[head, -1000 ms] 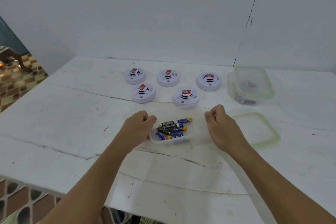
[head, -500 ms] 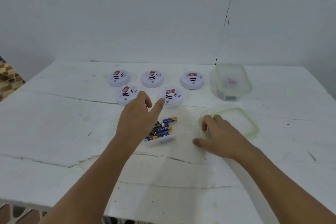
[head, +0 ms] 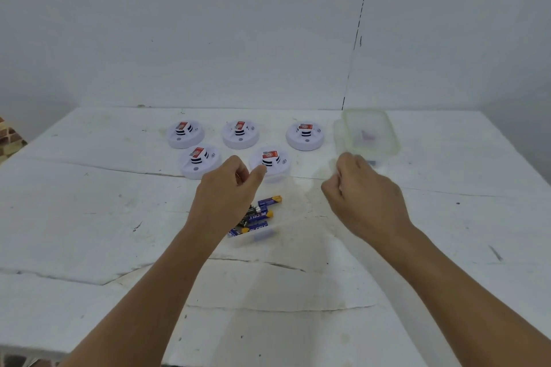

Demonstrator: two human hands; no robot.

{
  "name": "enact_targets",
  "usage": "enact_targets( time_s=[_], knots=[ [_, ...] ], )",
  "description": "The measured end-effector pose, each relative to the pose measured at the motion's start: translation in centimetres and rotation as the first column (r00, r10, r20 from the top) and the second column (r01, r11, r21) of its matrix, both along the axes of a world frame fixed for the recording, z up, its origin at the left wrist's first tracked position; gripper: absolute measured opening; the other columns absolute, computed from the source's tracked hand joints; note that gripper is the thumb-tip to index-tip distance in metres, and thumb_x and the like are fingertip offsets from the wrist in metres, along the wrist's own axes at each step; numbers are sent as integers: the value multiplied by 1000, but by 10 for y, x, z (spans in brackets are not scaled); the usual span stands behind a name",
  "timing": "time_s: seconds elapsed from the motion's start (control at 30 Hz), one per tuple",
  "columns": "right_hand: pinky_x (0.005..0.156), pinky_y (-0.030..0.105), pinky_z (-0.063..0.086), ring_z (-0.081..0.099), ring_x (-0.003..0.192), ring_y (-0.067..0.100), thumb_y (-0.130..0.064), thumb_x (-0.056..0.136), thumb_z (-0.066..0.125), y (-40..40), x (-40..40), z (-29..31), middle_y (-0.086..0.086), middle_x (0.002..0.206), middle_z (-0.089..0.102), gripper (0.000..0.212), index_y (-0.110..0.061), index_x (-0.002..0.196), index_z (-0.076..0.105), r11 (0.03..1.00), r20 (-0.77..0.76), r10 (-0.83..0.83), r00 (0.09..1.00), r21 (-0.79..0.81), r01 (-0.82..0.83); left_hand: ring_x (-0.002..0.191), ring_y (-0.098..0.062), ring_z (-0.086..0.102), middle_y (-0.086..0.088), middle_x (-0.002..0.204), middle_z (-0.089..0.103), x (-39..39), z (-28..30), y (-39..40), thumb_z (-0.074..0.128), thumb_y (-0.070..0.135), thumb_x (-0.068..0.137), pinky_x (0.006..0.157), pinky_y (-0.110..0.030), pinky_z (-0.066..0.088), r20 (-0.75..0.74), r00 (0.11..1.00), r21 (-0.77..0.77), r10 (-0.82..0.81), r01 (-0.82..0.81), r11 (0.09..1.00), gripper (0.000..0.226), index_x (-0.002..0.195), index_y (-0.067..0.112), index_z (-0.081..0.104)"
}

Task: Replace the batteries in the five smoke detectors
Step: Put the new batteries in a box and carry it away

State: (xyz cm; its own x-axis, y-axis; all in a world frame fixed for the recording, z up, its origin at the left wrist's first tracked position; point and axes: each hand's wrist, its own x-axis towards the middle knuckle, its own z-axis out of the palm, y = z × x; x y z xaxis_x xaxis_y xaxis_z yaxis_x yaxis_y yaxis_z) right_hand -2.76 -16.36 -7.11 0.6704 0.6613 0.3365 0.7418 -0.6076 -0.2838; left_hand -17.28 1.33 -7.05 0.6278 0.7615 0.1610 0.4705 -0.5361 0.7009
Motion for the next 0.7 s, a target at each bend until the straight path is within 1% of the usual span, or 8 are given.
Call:
enact_targets(
  time_s=[0.13, 0.2, 0.3, 0.37, 0.43, 0.53, 0.6, 0.7],
  knots=[
    [48, 32, 25, 45, 52, 24, -26, 102, 39, 5, 5, 33, 0, 63, 48, 17, -14, 92, 38, 989, 28, 29, 999, 147, -33, 60, -10, 46, 4, 66, 53, 7, 2, -2, 57, 52, 101, 57, -22, 37, 11, 999, 6, -31, 30, 1000, 41, 80, 17, 51],
    [49, 33, 27, 47, 53, 24, -26, 104, 39, 8, 6, 47, 0, 60, 49, 16, -12, 95, 40, 970, 19, 65, 998, 232, -68, 59, -9, 48, 8, 64, 52, 12, 4, -4, 56, 51, 102, 56, -19, 35, 8, 999, -4, -44, 44, 999, 39, 81, 18, 53],
    [52, 35, 32, 43, 54, 19, -24, 104, 42, 12, 11, 64, 1, 64, 49, 15, -11, 95, 42, 897, -140, 123, 982, 438, -50, 61, -9, 51, 9, 67, 56, 18, 6, -6, 52, 51, 104, 57, -20, 35, -5, 998, -27, -66, 66, 997, 37, 90, 17, 60],
    [51, 29, 32, 38, 53, 9, -24, 102, 44, 14, 13, 71, -6, 65, 45, 15, -12, 93, 42, 834, -240, 152, 959, 552, 6, 64, -9, 53, 7, 71, 59, 20, 8, -7, 50, 52, 104, 59, -21, 37, -10, 997, -42, -79, 79, 996, 37, 95, 19, 62],
    [53, 24, 33, 38, 56, 7, -24, 101, 44, 16, 16, 74, -8, 68, 44, 15, -14, 90, 42, 764, -330, 179, 927, 640, 80, 67, -8, 55, 7, 75, 62, 21, 9, -7, 48, 55, 104, 62, -24, 41, -15, 996, -74, -82, 81, 994, 38, 98, 21, 63],
    [58, 32, 39, 42, 64, 13, -23, 99, 43, 20, 21, 74, -9, 69, 45, 14, -16, 87, 42, 606, -506, 271, 819, 751, 263, 78, -9, 60, 9, 88, 66, 22, 11, -5, 42, 63, 102, 69, -28, 47, -37, 996, -139, -82, 76, 987, 44, 104, 24, 63],
    [55, 30, 37, 41, 62, 15, -20, 99, 41, 23, 24, 72, -6, 69, 44, 16, -19, 83, 40, 514, -613, 361, 703, 760, 399, 75, -9, 58, 8, 86, 65, 22, 14, -3, 40, 64, 103, 69, -28, 43, -28, 997, -198, -73, 66, 978, 50, 102, 20, 64],
    [51, 28, 29, 44, 55, 13, -19, 102, 39, 30, 24, 64, -5, 67, 44, 20, -20, 82, 39, 499, -698, 433, 571, 713, 493, 62, -14, 44, 6, 73, 56, 22, 14, 2, 47, 60, 103, 67, -29, 37, 100, 995, -426, -5, 47, 903, 52, 95, 10, 62]
  ],
)
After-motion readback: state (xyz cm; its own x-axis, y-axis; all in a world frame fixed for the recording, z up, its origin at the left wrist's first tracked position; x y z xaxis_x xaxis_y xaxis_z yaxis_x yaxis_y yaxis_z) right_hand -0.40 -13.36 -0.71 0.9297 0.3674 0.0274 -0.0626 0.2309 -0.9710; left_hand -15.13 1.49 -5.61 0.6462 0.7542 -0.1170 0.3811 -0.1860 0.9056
